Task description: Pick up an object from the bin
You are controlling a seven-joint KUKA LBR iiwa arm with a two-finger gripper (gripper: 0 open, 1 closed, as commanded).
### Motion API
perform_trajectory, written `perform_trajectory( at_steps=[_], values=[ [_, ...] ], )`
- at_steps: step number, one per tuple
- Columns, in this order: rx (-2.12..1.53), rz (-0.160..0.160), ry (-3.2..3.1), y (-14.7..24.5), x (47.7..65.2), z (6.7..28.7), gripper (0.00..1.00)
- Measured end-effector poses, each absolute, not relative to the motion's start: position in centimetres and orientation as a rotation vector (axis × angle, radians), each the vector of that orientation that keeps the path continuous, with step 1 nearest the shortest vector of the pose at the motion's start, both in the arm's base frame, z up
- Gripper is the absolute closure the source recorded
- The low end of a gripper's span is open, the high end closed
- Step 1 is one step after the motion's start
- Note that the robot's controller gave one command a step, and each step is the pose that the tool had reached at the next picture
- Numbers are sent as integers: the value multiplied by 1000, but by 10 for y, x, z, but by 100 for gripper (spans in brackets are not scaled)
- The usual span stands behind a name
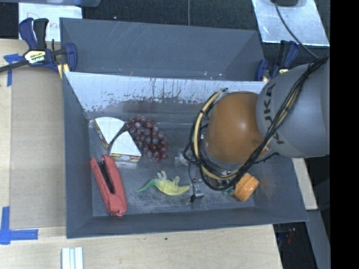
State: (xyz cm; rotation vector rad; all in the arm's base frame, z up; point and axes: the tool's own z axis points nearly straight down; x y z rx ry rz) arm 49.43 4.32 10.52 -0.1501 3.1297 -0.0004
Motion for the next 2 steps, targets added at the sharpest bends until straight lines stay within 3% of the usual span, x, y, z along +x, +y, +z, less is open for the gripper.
perform_trajectory(
  at_steps=[1, 2],
  values=[
    [3, -2, 3131, 82, 485, 126, 0],
    [-126, -2, 3129, 85, 486, 123, 0]
  ],
)
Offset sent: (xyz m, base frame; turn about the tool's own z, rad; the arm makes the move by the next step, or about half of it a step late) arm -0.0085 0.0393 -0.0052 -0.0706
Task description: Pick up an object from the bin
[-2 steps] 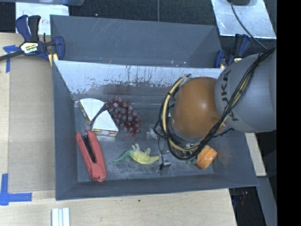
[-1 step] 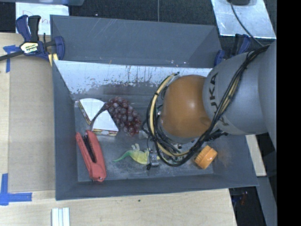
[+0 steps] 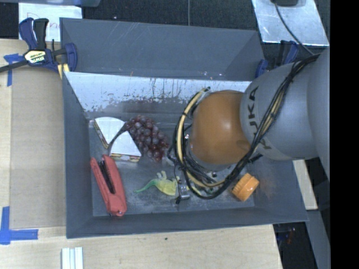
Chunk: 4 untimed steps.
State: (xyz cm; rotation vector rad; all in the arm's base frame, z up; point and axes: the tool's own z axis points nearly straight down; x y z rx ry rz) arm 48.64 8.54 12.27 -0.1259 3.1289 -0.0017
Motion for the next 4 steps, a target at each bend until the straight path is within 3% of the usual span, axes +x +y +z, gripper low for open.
perform_trajectory(
  at_steps=[1, 2, 3, 4],
  values=[
    [57, 2, 3123, 71, 488, 76, 0],
    [-247, 0, 3108, 61, 490, 71, 100],
    [-246, 0, 3108, 61, 490, 71, 100],
    [-247, -2, 3122, 60, 486, 100, 100]
  ],
)
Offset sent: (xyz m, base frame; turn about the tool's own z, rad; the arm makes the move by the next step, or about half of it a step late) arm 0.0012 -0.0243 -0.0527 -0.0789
